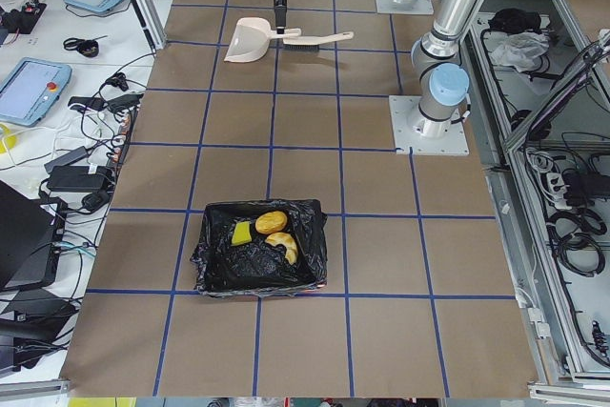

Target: Sweep and dump trash in nearest bin

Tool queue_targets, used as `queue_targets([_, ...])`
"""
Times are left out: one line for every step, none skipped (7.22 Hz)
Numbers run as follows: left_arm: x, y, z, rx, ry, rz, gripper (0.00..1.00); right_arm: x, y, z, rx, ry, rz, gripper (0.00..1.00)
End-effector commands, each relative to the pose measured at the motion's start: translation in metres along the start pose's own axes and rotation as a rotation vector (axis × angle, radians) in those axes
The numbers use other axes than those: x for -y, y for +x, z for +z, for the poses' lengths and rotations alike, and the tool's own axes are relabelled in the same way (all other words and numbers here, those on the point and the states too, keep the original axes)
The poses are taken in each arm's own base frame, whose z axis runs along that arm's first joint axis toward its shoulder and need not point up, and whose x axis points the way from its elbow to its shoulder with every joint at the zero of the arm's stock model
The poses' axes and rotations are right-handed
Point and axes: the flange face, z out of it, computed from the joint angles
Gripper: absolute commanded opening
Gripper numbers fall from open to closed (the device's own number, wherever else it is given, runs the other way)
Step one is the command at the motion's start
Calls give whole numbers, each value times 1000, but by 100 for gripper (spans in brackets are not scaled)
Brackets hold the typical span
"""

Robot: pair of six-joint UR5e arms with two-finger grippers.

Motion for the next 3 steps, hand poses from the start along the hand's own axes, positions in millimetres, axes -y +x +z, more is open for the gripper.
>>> queue_targets([1, 0, 2, 0, -2, 2, 100, 0, 0, 0, -2, 0, 0, 100])
queue_targets([1, 0, 2, 0, -5, 1, 100, 0, 0, 2, -1, -3, -2, 100])
queue_targets([1, 0, 2, 0, -4, 2, 100, 0, 0, 2, -1, -5, 0, 100])
